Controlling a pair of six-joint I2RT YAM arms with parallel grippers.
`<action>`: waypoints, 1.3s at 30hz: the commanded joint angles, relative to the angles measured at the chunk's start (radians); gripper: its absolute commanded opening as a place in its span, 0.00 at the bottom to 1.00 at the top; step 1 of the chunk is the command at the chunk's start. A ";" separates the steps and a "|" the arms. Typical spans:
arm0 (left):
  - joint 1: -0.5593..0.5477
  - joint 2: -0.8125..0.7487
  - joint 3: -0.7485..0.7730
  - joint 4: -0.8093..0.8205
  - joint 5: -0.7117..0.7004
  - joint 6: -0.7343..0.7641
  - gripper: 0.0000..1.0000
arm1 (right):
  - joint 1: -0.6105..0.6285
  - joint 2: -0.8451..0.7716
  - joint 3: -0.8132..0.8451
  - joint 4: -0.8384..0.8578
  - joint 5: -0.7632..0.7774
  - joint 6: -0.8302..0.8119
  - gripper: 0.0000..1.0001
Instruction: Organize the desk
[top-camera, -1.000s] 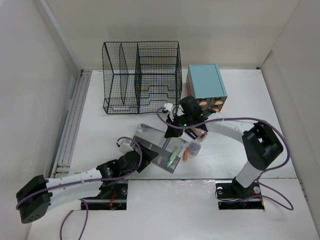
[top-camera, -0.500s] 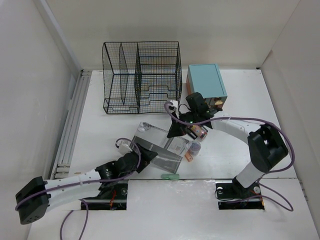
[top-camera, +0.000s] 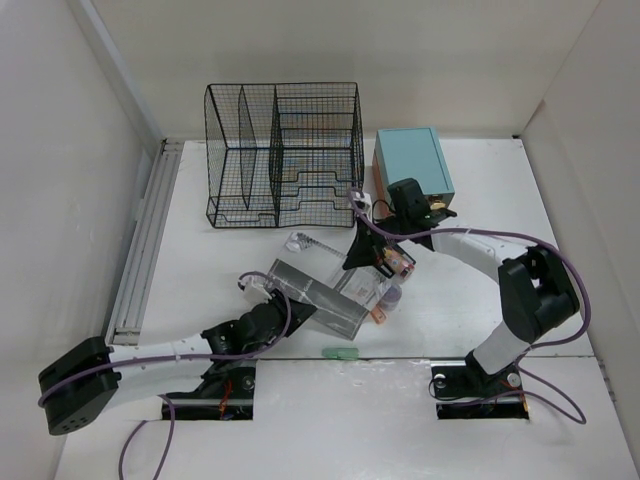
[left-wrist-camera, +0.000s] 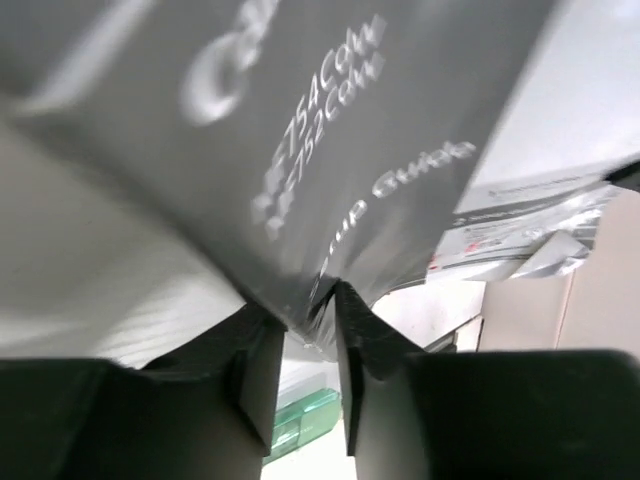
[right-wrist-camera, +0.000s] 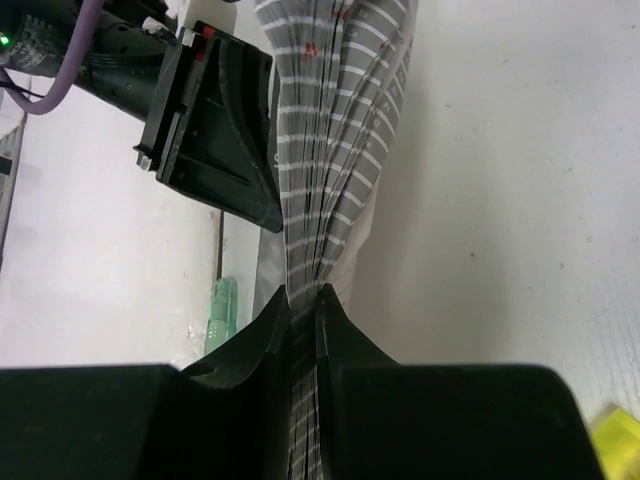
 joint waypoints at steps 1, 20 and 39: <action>-0.006 -0.034 -0.058 0.153 -0.054 0.076 0.20 | 0.002 -0.017 0.011 0.071 -0.156 0.007 0.00; -0.006 -0.117 -0.109 0.329 -0.073 0.174 0.45 | -0.027 -0.017 0.043 -0.076 -0.284 -0.115 0.00; -0.006 -0.051 0.056 0.314 -0.080 0.314 0.00 | -0.090 0.249 0.328 -1.130 -0.392 -1.122 0.00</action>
